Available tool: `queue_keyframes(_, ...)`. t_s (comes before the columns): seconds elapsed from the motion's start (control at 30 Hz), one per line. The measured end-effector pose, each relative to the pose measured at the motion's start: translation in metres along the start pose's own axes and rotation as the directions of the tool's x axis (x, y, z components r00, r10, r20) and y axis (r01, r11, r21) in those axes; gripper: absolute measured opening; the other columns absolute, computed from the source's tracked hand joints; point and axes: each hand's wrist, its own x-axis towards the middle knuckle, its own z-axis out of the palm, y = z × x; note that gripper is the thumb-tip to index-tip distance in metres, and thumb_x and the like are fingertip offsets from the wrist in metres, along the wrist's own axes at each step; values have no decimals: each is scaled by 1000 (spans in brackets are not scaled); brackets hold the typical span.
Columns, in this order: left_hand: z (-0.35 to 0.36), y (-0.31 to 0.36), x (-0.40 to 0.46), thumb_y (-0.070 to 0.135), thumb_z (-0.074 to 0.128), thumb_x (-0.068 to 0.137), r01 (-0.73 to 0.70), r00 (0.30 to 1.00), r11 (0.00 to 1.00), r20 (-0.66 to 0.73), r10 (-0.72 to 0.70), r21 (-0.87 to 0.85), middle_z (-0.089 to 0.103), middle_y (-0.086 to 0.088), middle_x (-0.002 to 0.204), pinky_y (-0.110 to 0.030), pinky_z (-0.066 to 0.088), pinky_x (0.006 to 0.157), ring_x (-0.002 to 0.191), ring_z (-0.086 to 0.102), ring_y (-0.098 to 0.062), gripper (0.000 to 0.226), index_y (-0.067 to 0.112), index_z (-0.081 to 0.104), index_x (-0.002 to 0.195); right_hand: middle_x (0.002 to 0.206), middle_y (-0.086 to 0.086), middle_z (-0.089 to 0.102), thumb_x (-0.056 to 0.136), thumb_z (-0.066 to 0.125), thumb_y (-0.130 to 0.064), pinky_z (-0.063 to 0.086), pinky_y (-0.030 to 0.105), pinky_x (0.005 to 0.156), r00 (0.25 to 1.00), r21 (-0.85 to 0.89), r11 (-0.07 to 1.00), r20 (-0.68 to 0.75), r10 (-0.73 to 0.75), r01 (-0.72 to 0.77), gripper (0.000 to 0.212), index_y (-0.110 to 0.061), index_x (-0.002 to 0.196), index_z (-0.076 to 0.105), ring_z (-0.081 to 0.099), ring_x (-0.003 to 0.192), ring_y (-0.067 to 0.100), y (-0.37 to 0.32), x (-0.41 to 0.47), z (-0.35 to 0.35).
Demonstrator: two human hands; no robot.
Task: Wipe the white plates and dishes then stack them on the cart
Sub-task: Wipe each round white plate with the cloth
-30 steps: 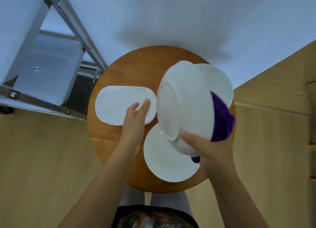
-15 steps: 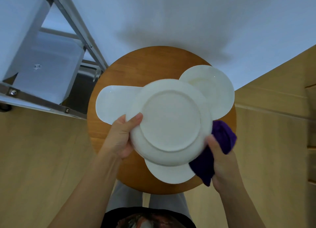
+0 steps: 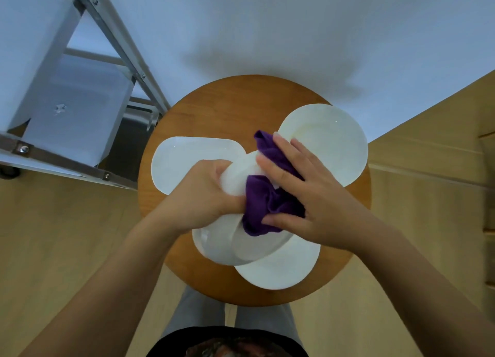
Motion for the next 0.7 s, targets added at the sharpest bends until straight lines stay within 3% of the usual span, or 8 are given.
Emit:
queue_keyframes(0.1,3,3,-2,23,84,65,-1,998,999,65,-2,41,71,8,87,-26,59,68,82,66,-6,32,25,67,92,148,-24,-10,69,51,-72,7,23,111,998,27,999,62,-21,19,93,-52,135,-12,-7,141,2,4,8,-2)
queue_keyframes(0.2,0,9,-6,14,83,65,18,994,1000,104,-20,17,71,1,91,-36,59,74,87,67,-13,37,18,68,98,153,-20,10,64,59,-74,17,23,110,998,76,997,58,-23,19,97,-47,139,6,12,142,6,11,12,-10)
queue_keyframes(0.3,-5,17,-8,29,83,53,3,992,999,127,2,-44,70,11,93,-26,59,70,89,66,-8,48,27,66,98,144,-13,36,60,70,-68,32,19,105,1000,231,973,-4,6,-5,94,-46,138,23,34,131,4,18,12,-19)
queue_keyframes(0.4,-9,22,-10,37,83,46,-2,989,985,148,28,-171,71,12,93,-21,56,64,90,68,-10,55,31,65,97,125,-22,47,59,72,-61,41,15,96,994,404,914,-72,82,-46,81,-50,130,34,46,117,3,28,7,-24)
queue_keyframes(0.53,-14,22,-10,29,85,48,-44,995,950,76,71,-310,72,9,95,-22,56,63,93,69,-14,46,34,71,91,111,-24,57,52,78,-58,52,21,80,960,728,675,-86,267,-122,77,-42,120,46,58,104,5,37,-7,-12)
queue_keyframes(0.7,-1,14,-8,35,89,38,-34,999,885,3,40,-465,73,3,97,-26,56,62,92,70,-19,51,37,74,87,105,-5,63,42,84,-64,54,24,70,804,956,287,-119,582,-67,90,-26,117,52,65,90,12,35,-23,23)
